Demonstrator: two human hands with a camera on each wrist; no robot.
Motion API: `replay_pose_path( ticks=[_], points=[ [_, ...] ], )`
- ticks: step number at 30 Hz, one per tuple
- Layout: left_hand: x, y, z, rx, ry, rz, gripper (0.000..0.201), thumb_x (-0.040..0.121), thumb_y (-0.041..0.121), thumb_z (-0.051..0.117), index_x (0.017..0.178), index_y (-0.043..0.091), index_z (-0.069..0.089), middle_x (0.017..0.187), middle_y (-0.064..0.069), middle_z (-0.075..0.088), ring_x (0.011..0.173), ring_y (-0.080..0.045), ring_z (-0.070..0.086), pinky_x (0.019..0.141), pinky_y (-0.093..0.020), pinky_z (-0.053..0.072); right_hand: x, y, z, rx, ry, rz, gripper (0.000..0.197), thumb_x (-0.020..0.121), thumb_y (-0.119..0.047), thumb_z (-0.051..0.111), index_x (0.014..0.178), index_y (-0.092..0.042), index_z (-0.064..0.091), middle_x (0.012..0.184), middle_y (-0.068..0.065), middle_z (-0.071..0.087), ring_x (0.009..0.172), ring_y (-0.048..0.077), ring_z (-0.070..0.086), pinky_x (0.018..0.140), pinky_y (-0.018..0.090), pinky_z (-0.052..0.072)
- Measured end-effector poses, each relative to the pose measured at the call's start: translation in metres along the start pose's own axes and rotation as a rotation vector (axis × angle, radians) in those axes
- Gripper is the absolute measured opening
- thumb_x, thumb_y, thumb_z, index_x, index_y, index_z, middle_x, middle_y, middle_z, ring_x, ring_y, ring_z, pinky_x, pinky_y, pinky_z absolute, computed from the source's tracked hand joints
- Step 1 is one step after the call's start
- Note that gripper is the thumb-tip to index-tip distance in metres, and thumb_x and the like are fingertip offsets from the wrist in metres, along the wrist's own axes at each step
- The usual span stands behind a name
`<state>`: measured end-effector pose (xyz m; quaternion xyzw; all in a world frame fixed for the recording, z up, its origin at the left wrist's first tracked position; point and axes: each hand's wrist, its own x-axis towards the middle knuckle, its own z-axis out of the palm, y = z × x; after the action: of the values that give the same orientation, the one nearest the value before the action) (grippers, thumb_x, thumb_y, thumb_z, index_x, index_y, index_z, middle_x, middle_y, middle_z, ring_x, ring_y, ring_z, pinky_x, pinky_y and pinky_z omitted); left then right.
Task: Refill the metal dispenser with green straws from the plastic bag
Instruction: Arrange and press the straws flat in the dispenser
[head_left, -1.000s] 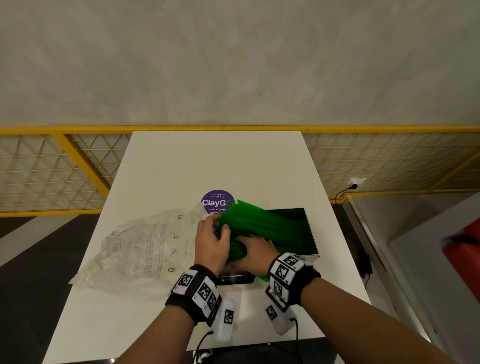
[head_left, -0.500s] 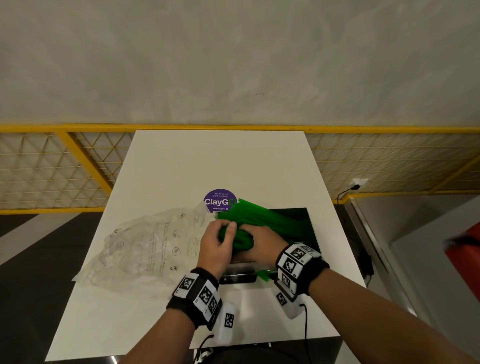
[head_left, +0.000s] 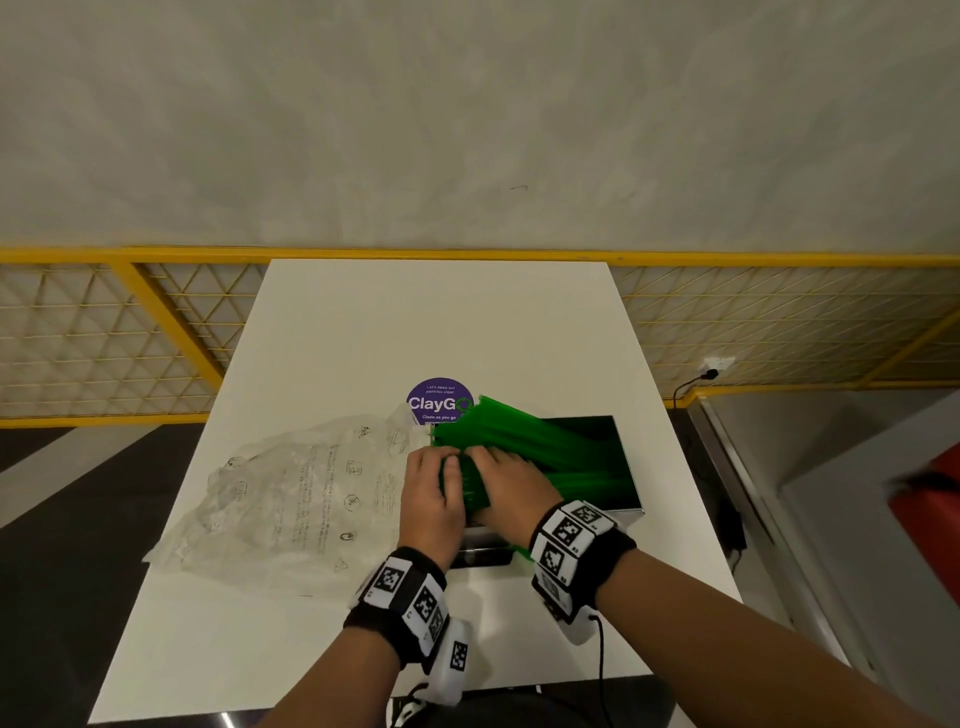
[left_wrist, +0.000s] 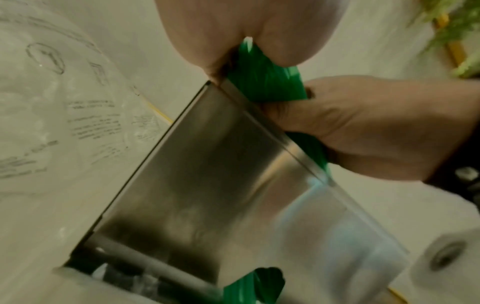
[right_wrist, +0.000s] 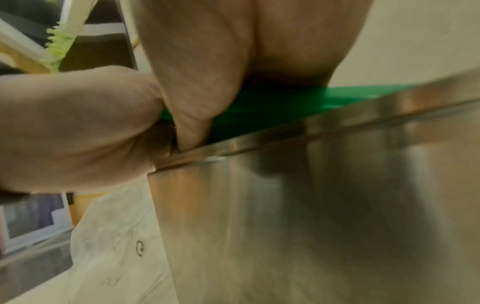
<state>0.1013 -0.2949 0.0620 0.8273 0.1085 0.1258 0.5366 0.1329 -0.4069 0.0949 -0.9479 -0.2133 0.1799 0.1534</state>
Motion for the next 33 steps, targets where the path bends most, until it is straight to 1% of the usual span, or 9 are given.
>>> replay_pose_path(
  ticks=[5, 9, 15, 18, 22, 24, 26, 29, 33],
  points=[
    [-0.002, -0.010, 0.005, 0.125, 0.020, -0.028, 0.055, 0.086, 0.044, 0.028, 0.106, 0.003, 0.058, 0.111, -0.012, 0.050, 0.103, -0.026, 0.046, 0.091, -0.035, 0.037, -0.010, 0.013, 0.001, 0.263, 0.027, 0.011, 0.073, 0.078, -0.036, 0.072, 0.139, -0.020, 0.037, 0.136, 0.006, 0.047, 0.125, 0.022, 0.045, 0.106, 0.034, 0.038],
    [-0.006, -0.005, 0.002, 0.010, 0.002, -0.034, 0.049, 0.094, 0.013, 0.050, 0.139, 0.005, 0.033, 0.124, -0.006, 0.038, 0.118, -0.016, 0.038, 0.103, -0.029, 0.033, -0.033, 0.030, -0.006, 0.334, 0.049, -0.087, 0.063, 0.082, -0.037, 0.068, 0.138, -0.022, 0.044, 0.137, -0.001, 0.049, 0.125, 0.012, 0.046, 0.108, 0.029, 0.038],
    [-0.006, -0.002, -0.005, -0.061, 0.034, -0.030, 0.071, 0.093, 0.035, 0.045, 0.150, 0.016, 0.006, 0.155, -0.005, 0.011, 0.143, -0.017, 0.017, 0.118, -0.041, 0.020, -0.053, 0.067, -0.020, 0.315, 0.421, -0.110, 0.052, 0.088, -0.038, 0.054, 0.135, -0.017, 0.046, 0.135, 0.002, 0.048, 0.125, 0.011, 0.043, 0.109, 0.041, 0.040],
    [0.004, 0.001, 0.002, 0.057, -0.079, 0.027, 0.081, 0.086, 0.057, 0.033, 0.151, 0.020, 0.001, 0.160, -0.003, -0.001, 0.147, -0.015, -0.001, 0.120, -0.033, 0.004, -0.038, 0.071, -0.015, 0.051, 0.077, 0.061, 0.080, 0.092, -0.056, 0.042, 0.152, -0.024, -0.001, 0.160, -0.002, -0.005, 0.148, 0.016, -0.002, 0.121, 0.043, 0.008],
    [0.011, 0.003, 0.012, 0.383, -0.269, 0.059, 0.076, 0.091, 0.054, 0.038, 0.151, 0.021, 0.006, 0.159, -0.011, 0.004, 0.147, -0.024, -0.001, 0.119, -0.036, 0.004, -0.021, 0.062, 0.002, -0.084, -0.148, 0.091, 0.079, 0.091, -0.065, 0.019, 0.149, -0.024, -0.016, 0.158, 0.000, -0.021, 0.147, 0.018, -0.013, 0.120, 0.047, -0.003],
    [0.011, 0.004, 0.009, 0.392, -0.252, 0.068, 0.077, 0.088, 0.056, 0.038, 0.151, 0.024, 0.007, 0.159, -0.009, 0.006, 0.147, -0.024, 0.003, 0.119, -0.042, 0.009, -0.024, 0.063, 0.003, -0.054, -0.073, 0.096, 0.087, 0.082, -0.072, 0.008, 0.151, -0.022, -0.010, 0.159, -0.001, -0.016, 0.147, 0.017, -0.010, 0.119, 0.045, -0.002],
    [0.011, 0.008, 0.002, 0.359, -0.192, 0.088, 0.079, 0.082, 0.064, 0.030, 0.150, 0.029, 0.010, 0.159, -0.005, 0.006, 0.147, -0.023, 0.006, 0.118, -0.045, 0.012, -0.041, 0.065, 0.008, -0.021, 0.185, 0.040, 0.082, 0.087, -0.069, 0.017, 0.149, -0.015, 0.022, 0.156, 0.003, 0.020, 0.143, 0.020, 0.020, 0.115, 0.043, 0.020],
    [0.021, 0.011, -0.001, 0.276, -0.180, 0.107, 0.074, 0.081, 0.066, 0.027, 0.148, 0.038, 0.015, 0.159, -0.001, 0.008, 0.147, -0.020, 0.007, 0.117, -0.046, 0.012, -0.074, 0.068, 0.037, -0.032, 0.501, -0.066, 0.032, 0.088, -0.040, 0.041, 0.099, -0.017, 0.060, 0.094, 0.000, 0.064, 0.081, 0.016, 0.061, 0.069, 0.029, 0.055],
    [0.036, -0.002, 0.004, 0.267, -0.328, 0.149, 0.069, 0.085, 0.065, 0.030, 0.147, 0.035, 0.023, 0.155, -0.004, 0.026, 0.144, -0.021, 0.021, 0.116, -0.049, 0.023, -0.089, 0.070, 0.079, 0.008, 0.030, 0.185, 0.031, 0.096, -0.034, 0.039, 0.118, -0.023, 0.058, 0.100, 0.006, 0.069, 0.087, 0.028, 0.065, 0.073, 0.034, 0.051]
  ],
)
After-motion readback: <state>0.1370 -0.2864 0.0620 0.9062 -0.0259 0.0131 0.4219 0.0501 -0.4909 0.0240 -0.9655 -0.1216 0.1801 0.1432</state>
